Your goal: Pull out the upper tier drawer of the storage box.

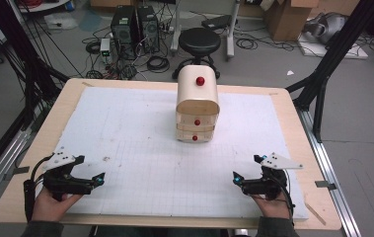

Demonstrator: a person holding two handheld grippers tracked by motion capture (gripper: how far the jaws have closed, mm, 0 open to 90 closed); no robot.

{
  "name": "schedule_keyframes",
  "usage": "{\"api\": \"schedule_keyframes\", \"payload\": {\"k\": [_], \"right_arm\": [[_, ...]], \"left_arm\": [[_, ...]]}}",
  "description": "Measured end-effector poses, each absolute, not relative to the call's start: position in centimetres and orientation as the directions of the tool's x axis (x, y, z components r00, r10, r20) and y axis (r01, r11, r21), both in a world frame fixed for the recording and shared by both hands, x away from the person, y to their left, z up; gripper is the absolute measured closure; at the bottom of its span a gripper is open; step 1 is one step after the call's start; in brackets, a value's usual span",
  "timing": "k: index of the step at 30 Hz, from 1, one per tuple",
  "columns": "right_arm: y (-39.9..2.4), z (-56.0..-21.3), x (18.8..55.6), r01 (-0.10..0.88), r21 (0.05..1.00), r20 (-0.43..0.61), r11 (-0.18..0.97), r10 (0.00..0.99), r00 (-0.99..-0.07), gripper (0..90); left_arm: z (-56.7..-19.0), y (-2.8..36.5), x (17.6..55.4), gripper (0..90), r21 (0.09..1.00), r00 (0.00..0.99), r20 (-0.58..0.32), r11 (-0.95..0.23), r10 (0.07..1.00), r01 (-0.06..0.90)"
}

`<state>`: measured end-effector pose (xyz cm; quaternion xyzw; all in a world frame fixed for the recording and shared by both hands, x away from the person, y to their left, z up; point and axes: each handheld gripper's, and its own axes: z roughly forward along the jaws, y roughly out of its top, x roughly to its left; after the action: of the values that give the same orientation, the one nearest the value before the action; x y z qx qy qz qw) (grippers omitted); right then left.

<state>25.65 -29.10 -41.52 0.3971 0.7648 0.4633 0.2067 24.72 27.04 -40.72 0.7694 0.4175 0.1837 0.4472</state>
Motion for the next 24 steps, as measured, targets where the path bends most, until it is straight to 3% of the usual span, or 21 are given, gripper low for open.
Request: {"api": "schedule_keyframes", "payload": {"k": [24], "right_arm": [[-26.6, -40.2, 25.4, 0.407, 0.870, 0.028, 0.278, 0.796, -0.604, 0.3]], "left_arm": [[-40.9, 27.2, 24.7, 1.7, 0.840, 0.586, -0.101, -0.247, 0.804, 0.484]]}}
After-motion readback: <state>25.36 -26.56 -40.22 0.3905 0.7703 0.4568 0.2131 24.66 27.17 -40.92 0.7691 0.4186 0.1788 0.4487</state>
